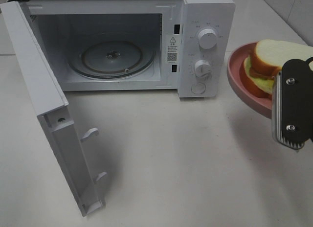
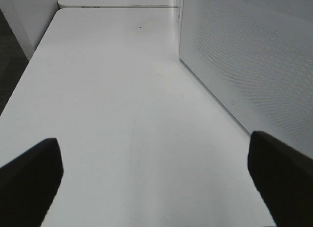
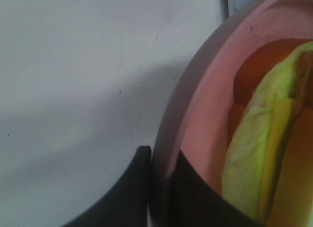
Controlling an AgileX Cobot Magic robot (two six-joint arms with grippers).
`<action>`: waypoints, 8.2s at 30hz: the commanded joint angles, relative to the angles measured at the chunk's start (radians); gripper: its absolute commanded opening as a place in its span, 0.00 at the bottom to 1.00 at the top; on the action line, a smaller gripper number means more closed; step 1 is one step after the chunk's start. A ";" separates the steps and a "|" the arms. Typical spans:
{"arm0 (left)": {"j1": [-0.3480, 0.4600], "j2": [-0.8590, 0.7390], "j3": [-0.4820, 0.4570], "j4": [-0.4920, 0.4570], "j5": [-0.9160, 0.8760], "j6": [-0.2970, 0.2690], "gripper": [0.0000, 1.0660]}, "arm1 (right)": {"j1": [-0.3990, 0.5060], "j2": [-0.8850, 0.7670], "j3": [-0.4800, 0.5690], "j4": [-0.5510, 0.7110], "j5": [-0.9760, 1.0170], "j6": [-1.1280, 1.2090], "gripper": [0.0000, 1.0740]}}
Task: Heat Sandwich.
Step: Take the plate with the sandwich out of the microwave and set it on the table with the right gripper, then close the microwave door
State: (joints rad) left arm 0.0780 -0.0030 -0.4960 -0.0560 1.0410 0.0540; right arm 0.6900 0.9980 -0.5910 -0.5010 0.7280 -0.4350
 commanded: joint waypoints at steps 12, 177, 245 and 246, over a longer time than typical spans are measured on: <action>-0.005 -0.022 0.001 0.003 -0.005 0.001 0.91 | -0.003 -0.009 -0.003 -0.103 0.154 0.345 0.01; -0.005 -0.022 0.001 0.003 -0.005 0.001 0.91 | -0.212 0.185 -0.179 0.320 0.151 0.620 0.71; -0.005 -0.021 0.001 0.003 -0.005 0.001 0.91 | -0.610 -1.030 0.082 0.391 0.312 0.563 0.71; -0.005 -0.021 0.001 0.003 -0.005 0.001 0.91 | -0.610 -1.030 0.082 0.391 0.312 0.563 0.71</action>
State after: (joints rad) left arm 0.0780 -0.0030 -0.4960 -0.0560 1.0410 0.0540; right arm 0.0880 -0.0030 -0.5100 -0.1140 1.0490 0.1290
